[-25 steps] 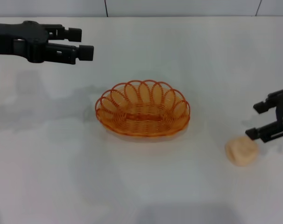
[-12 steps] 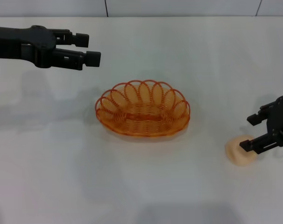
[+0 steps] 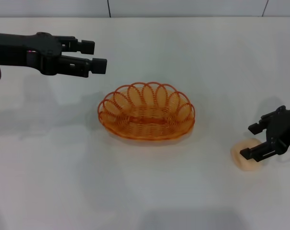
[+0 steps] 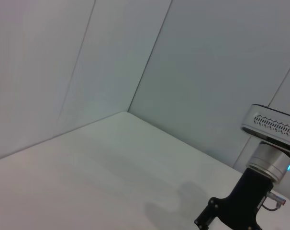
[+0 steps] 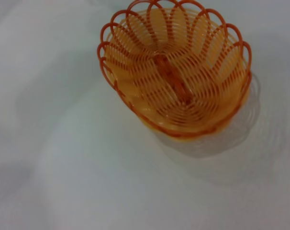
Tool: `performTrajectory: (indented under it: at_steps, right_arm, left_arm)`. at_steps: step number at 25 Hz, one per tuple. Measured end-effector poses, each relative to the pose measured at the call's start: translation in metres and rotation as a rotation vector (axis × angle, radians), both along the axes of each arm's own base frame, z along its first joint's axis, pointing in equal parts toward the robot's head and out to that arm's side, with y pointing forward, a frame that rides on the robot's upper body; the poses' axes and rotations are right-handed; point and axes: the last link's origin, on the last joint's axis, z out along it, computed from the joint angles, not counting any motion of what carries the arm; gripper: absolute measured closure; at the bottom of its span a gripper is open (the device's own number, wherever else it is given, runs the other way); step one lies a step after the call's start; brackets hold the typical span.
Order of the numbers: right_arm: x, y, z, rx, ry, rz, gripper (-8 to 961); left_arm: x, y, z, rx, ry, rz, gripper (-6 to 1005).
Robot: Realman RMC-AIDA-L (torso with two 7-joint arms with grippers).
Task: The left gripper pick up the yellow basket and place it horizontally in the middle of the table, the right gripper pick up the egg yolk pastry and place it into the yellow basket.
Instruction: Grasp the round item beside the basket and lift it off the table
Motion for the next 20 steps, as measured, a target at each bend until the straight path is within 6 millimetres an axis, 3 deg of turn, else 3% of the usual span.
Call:
performTrajectory:
  at_steps: [8, 16, 20]
  right_arm:
    - [0.0066, 0.0005, -0.0023, 0.003, -0.035, -0.007, 212]
    - [0.0071, -0.0003, -0.0043, -0.005, -0.045, -0.004, 315]
    - [0.0048, -0.0003, -0.0040, -0.007, -0.039, 0.001, 507]
  left_arm:
    - [0.0006, 0.0002, -0.0018, -0.002, -0.003, 0.006, 112]
    - [0.0004, 0.0003, -0.0027, 0.000, -0.005, 0.010, 112]
    - [0.0000, 0.0006, -0.0028, 0.002, -0.006, 0.013, 112]
